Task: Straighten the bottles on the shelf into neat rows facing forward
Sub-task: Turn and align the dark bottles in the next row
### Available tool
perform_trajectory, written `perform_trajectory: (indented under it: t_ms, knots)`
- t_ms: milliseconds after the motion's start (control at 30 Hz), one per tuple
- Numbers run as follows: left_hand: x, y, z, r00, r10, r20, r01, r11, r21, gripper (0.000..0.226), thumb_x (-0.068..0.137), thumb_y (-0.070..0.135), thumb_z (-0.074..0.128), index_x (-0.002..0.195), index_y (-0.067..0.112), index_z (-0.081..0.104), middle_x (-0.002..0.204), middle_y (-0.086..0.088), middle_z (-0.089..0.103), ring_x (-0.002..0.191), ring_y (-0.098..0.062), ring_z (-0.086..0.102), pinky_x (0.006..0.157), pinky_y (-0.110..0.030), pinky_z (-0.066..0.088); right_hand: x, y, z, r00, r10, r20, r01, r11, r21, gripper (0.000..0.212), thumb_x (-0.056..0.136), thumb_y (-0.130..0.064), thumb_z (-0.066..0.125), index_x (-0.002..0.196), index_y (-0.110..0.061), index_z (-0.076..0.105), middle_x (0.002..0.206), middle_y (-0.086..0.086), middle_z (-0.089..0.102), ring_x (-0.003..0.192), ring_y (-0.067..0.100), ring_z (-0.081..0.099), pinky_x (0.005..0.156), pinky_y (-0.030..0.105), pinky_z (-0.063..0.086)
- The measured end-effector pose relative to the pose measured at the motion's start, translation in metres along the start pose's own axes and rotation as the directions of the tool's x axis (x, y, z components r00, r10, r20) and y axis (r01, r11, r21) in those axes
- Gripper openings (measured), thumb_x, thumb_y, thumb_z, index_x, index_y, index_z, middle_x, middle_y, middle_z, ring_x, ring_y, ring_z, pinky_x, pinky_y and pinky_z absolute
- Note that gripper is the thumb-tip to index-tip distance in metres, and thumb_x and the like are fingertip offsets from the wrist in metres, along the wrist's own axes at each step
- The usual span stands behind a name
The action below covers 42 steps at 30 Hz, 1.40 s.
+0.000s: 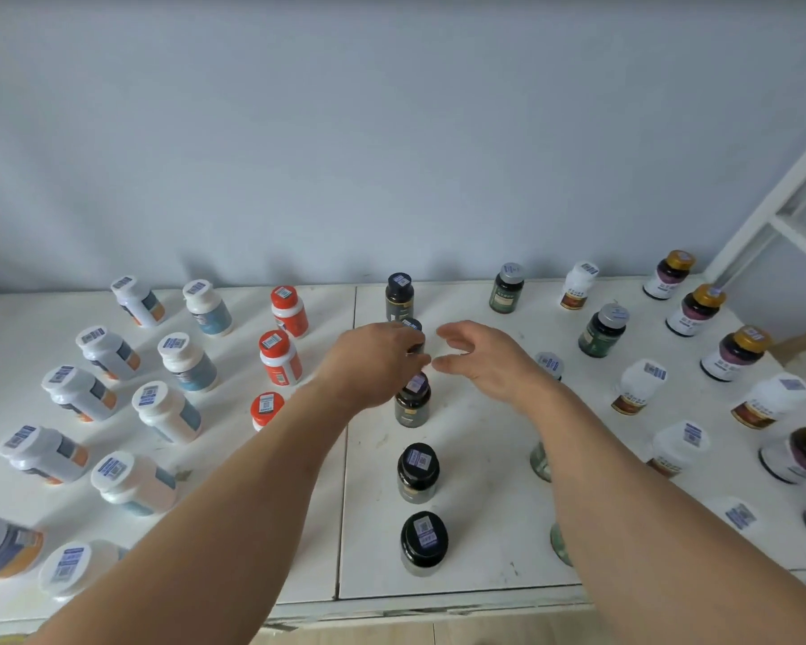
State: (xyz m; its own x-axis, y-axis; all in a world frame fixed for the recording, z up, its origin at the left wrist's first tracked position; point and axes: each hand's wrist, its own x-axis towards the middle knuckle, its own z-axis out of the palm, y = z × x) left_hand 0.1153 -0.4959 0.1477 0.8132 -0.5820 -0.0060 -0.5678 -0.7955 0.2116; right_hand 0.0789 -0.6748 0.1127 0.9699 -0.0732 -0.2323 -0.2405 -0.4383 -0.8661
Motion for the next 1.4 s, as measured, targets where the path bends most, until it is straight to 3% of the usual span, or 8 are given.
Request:
perform_trajectory:
  t_ms: [100, 300, 667, 733, 900, 1033, 1167, 1400]
  knots:
    - [0.028, 0.017, -0.001, 1.000, 0.024, -0.003, -0.024, 1.000, 0.000, 0.038, 0.097, 0.046, 0.045, 0.129, 0.028, 0.056, 0.129, 0.010, 0.058, 0.114, -0.018, 0.057, 0.087, -0.034, 0.048, 0.015, 0.000, -0.036, 0.997, -0.026, -0.068, 0.022, 0.998, -0.067, 0.049, 0.087, -0.024, 0.071, 0.134, -0.020, 0.055, 0.138, -0.007, 0.055, 0.127, 0.004, 0.049, 0.100, 0.024, 0.040]
    - [0.102, 0.050, 0.015, 1.000, 0.000, 0.028, 0.000, 1.000, -0.022, 0.046, 0.097, 0.049, 0.044, 0.138, 0.028, 0.048, 0.140, 0.009, 0.051, 0.123, -0.016, 0.051, 0.092, -0.032, 0.044, 0.059, 0.028, -0.105, 0.975, -0.011, -0.224, -0.020, 0.990, -0.136, 0.049, 0.088, -0.027, 0.069, 0.134, -0.018, 0.054, 0.134, 0.000, 0.057, 0.121, 0.016, 0.054, 0.099, 0.031, 0.043]
    - [0.187, 0.073, 0.076, 0.960, -0.216, 0.181, 0.251, 0.947, -0.199, 0.062, 0.094, 0.046, 0.053, 0.147, 0.021, 0.034, 0.147, 0.000, 0.046, 0.133, -0.022, 0.042, 0.105, -0.038, 0.039, 0.141, 0.071, -0.146, 0.982, 0.075, -0.173, -0.106, 0.978, -0.179, 0.077, 0.084, -0.036, 0.073, 0.149, -0.021, 0.034, 0.150, 0.001, 0.041, 0.134, 0.019, 0.043, 0.095, 0.027, 0.034]
    - [0.196, 0.073, 0.083, 0.954, -0.225, 0.197, 0.266, 0.939, -0.217, 0.064, 0.094, 0.046, 0.054, 0.148, 0.021, 0.032, 0.148, 0.001, 0.044, 0.134, -0.021, 0.041, 0.105, -0.037, 0.037, 0.149, 0.076, -0.147, 0.982, 0.085, -0.166, -0.114, 0.978, -0.173, 0.074, 0.083, -0.036, 0.074, 0.146, -0.020, 0.038, 0.145, -0.001, 0.046, 0.130, 0.020, 0.046, 0.094, 0.028, 0.036]
    - [0.209, 0.071, 0.097, 0.939, -0.261, 0.224, 0.327, 0.879, -0.348, 0.069, 0.091, 0.046, 0.058, 0.149, 0.021, 0.031, 0.148, 0.002, 0.044, 0.133, -0.018, 0.043, 0.105, -0.034, 0.039, 0.156, 0.078, -0.147, 0.989, 0.055, -0.139, -0.081, 0.980, -0.184, 0.032, 0.085, -0.036, 0.070, 0.112, -0.023, 0.058, 0.103, -0.004, 0.065, 0.099, 0.020, 0.061, 0.080, 0.035, 0.048]
    - [0.214, 0.069, 0.095, 0.928, -0.283, 0.242, 0.369, 0.782, -0.502, 0.067, 0.085, 0.047, 0.066, 0.144, 0.024, 0.041, 0.139, 0.005, 0.053, 0.127, -0.016, 0.050, 0.096, -0.029, 0.044, 0.151, 0.071, -0.152, 0.993, 0.041, -0.114, -0.050, 0.996, -0.072, 0.033, 0.086, -0.039, 0.068, 0.115, -0.025, 0.062, 0.106, -0.008, 0.067, 0.099, 0.013, 0.061, 0.083, 0.031, 0.050]
    - [0.212, 0.072, 0.085, 0.935, -0.205, 0.289, 0.353, 0.609, -0.711, 0.027, 0.083, 0.034, 0.069, 0.109, 0.030, 0.065, 0.102, 0.012, 0.071, 0.100, -0.011, 0.064, 0.084, -0.031, 0.050, 0.141, 0.058, -0.158, 0.994, 0.041, -0.104, -0.038, 0.999, 0.039, 0.032, 0.087, -0.041, 0.067, 0.115, -0.026, 0.064, 0.106, -0.010, 0.065, 0.096, 0.007, 0.060, 0.072, 0.021, 0.043]
    - [0.210, 0.063, 0.079, 0.924, -0.075, 0.374, 0.372, 0.393, -0.841, 0.022, 0.081, 0.030, 0.073, 0.103, 0.034, 0.071, 0.109, 0.008, 0.072, 0.113, -0.020, 0.061, 0.105, -0.037, 0.043, 0.136, 0.043, -0.162, 0.988, 0.047, -0.149, -0.049, 0.999, -0.004, 0.038, 0.083, -0.048, 0.066, 0.114, -0.025, 0.065, 0.108, -0.009, 0.062, 0.099, 0.010, 0.059, 0.077, 0.027, 0.046]
